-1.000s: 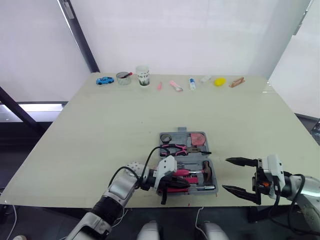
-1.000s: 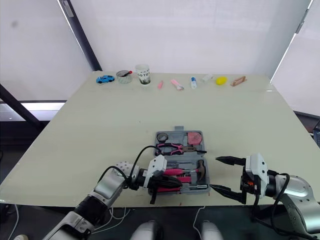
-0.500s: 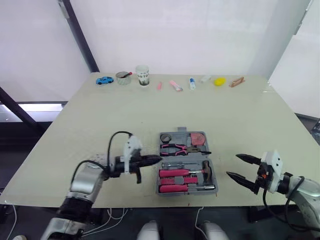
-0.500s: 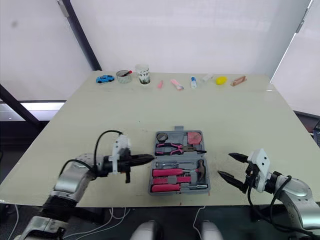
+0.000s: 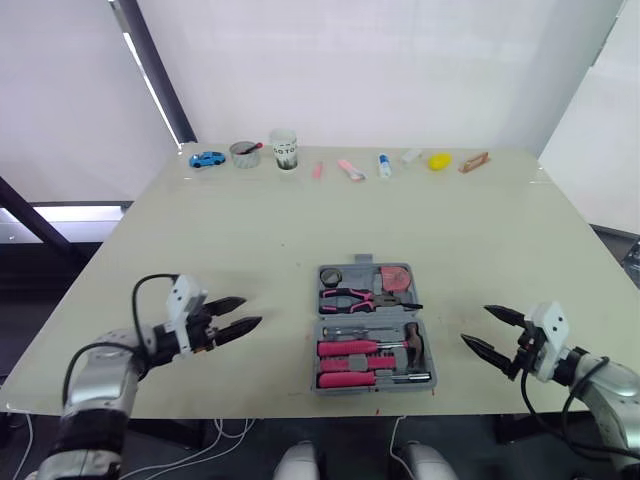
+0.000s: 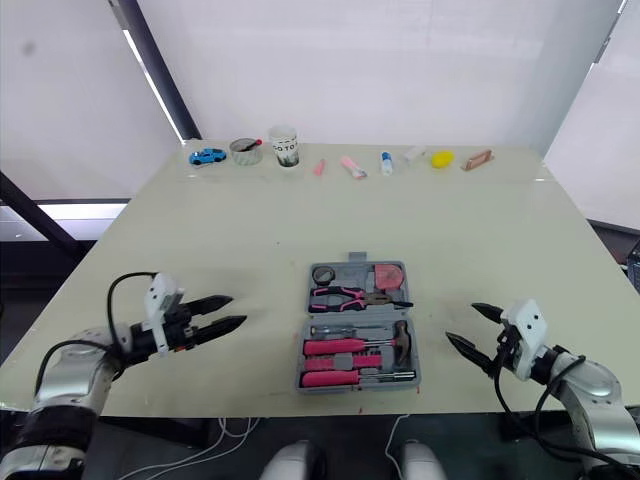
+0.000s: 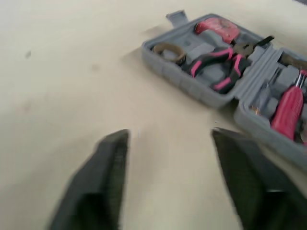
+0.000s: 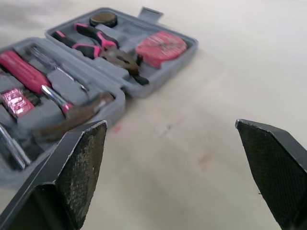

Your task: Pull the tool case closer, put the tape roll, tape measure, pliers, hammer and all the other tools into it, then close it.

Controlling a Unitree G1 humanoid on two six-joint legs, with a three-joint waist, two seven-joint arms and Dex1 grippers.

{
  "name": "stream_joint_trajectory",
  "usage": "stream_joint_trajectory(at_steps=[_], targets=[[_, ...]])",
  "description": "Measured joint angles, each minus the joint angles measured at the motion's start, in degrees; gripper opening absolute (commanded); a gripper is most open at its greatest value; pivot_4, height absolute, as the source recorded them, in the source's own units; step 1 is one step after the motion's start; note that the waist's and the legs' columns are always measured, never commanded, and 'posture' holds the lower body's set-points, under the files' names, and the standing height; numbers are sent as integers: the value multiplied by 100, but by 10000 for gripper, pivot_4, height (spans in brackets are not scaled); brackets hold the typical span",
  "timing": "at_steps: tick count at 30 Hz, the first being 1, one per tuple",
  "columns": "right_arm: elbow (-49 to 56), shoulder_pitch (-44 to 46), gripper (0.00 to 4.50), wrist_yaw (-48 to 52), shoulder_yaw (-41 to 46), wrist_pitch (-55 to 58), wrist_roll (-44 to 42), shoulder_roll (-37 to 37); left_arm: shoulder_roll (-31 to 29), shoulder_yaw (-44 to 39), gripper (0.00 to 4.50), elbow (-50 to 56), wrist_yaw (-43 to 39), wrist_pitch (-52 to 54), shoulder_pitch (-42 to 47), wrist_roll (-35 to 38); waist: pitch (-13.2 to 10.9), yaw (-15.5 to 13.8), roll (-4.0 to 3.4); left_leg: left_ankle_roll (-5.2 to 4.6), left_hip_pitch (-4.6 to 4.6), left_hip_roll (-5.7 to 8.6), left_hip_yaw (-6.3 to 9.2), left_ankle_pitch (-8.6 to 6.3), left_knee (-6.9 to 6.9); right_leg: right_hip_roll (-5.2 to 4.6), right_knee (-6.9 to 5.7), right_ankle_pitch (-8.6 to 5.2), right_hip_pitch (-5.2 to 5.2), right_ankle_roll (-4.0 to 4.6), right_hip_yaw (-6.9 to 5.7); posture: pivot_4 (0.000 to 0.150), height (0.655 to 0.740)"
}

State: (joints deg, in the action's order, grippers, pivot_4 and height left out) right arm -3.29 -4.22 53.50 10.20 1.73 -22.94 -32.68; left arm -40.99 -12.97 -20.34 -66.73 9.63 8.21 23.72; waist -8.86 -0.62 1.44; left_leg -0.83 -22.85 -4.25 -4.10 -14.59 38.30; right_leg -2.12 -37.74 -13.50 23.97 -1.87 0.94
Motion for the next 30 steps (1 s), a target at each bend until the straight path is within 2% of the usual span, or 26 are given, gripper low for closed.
stream_joint_trajectory(at_steps=[4, 6, 10, 15, 22, 29, 30], targets=[[143, -491, 45000, -40, 415, -214, -242, 158, -1, -522, 44269, 560, 218, 79, -708, 254, 0, -7, 0, 0, 10, -3, -3, 0, 4, -4, -3, -4, -4, -5, 1, 1500, 7400], [407, -1067, 45000, -168, 795, -387, -394, 338, 3, -991, 44269, 1039, 407, 177, -1440, 459, 0, -1, -1, 2, 10, -7, -5, -1, 0, -5, -1, -7, -2, -7, 1, 1500, 7400], [663, -1808, 45000, -367, 1137, -507, -406, 517, 163, -1439, 44269, 1421, 772, 290, -2120, 579, -1, -2, -3, 2, 9, -10, -7, -1, -1, -14, -1, -14, 6, -19, 2, 1500, 7400], [984, -2391, 45000, -673, 1353, -632, -405, 783, 467, -1624, 44269, 2017, 1087, 579, -2677, 834, 1, -1, 0, 29, 18, -26, 2, -16, 1, -33, -1, -15, 14, -22, 3, 1500, 7400], [1002, -2184, 45000, -857, 1190, -711, -93, 802, 418, -1363, 44269, 2152, 1129, 745, -2385, 849, -1, -2, -3, 29, 9, -5, -1, -16, -1, -32, -1, -15, 26, -21, 4, 1500, 7400], [871, -1032, 45000, -715, 474, -422, 128, 464, -52, -440, 44269, 1427, 611, 250, -1200, 142, -1, 14, -4, 2, 1, -1, -30, -1, -2, -21, -4, -2, 26, 1, 5, 1500, 7400], [785, -779, 41055, -657, 330, -338, 150, 398, -53, -207, 40531, 1217, 443, 114, -991, 14, -1, 11, -4, 2, -2, 0, -30, -1, -3, -19, -3, 0, 26, 4, 5, 1500, 7400]])
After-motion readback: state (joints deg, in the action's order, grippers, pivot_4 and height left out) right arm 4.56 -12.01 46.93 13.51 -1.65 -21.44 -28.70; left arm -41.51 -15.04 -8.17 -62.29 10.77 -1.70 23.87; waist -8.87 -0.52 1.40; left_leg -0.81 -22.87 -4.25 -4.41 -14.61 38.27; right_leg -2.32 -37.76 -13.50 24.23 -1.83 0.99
